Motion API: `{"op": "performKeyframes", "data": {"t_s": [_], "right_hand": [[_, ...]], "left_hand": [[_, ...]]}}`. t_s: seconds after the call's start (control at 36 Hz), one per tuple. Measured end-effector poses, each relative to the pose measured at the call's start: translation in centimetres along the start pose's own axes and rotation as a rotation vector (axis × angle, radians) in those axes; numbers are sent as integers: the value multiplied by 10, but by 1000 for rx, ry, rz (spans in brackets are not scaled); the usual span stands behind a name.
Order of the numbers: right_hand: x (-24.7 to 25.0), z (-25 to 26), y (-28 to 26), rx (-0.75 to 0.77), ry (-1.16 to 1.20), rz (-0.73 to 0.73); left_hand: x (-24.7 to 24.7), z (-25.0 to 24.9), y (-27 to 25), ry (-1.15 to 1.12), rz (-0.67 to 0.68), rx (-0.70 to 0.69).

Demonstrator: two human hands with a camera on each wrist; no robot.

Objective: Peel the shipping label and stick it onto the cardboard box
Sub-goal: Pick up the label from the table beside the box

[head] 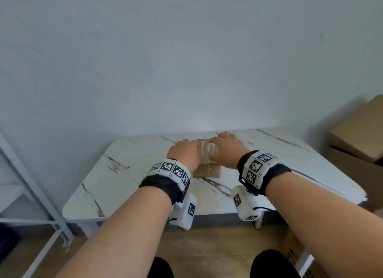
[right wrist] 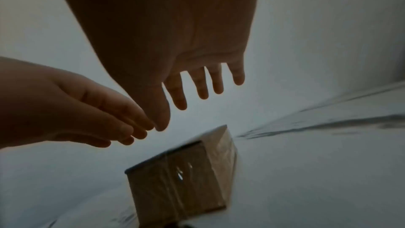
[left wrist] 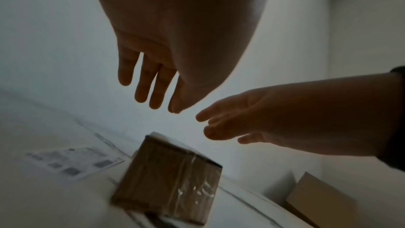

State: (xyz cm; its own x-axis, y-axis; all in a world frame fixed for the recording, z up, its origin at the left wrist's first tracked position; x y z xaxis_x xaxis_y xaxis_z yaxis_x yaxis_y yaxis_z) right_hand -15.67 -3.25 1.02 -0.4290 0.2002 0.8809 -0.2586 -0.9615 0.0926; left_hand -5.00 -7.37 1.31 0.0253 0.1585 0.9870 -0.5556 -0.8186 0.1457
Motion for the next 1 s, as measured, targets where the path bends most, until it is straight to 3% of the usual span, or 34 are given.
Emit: {"op": "performKeyframes", "data": {"t_s": [0.19, 0.64, 0.83, 1.0], "right_hand": [[-23, -14, 9, -46, -7, 45], [-10, -41, 7, -121, 122, -15], [-7, -11, 5, -21, 158, -33], [-30, 33, 12, 86, 82, 77]], "left_hand": [[-31, 3, 8, 30, 52, 16], [-34, -14, 13, -195, -22, -16], [-34, 31, 16, -196, 95, 102], [-55, 80, 3, -59, 309, 197]]}}
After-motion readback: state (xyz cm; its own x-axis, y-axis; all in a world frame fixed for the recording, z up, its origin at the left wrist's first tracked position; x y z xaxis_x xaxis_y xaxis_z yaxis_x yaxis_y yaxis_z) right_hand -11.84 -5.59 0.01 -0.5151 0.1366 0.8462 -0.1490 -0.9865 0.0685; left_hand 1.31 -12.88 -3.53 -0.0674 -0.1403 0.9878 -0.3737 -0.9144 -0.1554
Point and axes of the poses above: each hand's wrist, its own y-axis towards the middle knuckle, its own x-axis out of the back of the hand, z = x × y, the point moved 9 cm from there along y, towards the middle knuckle, and after that the axes turned 14 degrees about y, right-handed, at the moved point
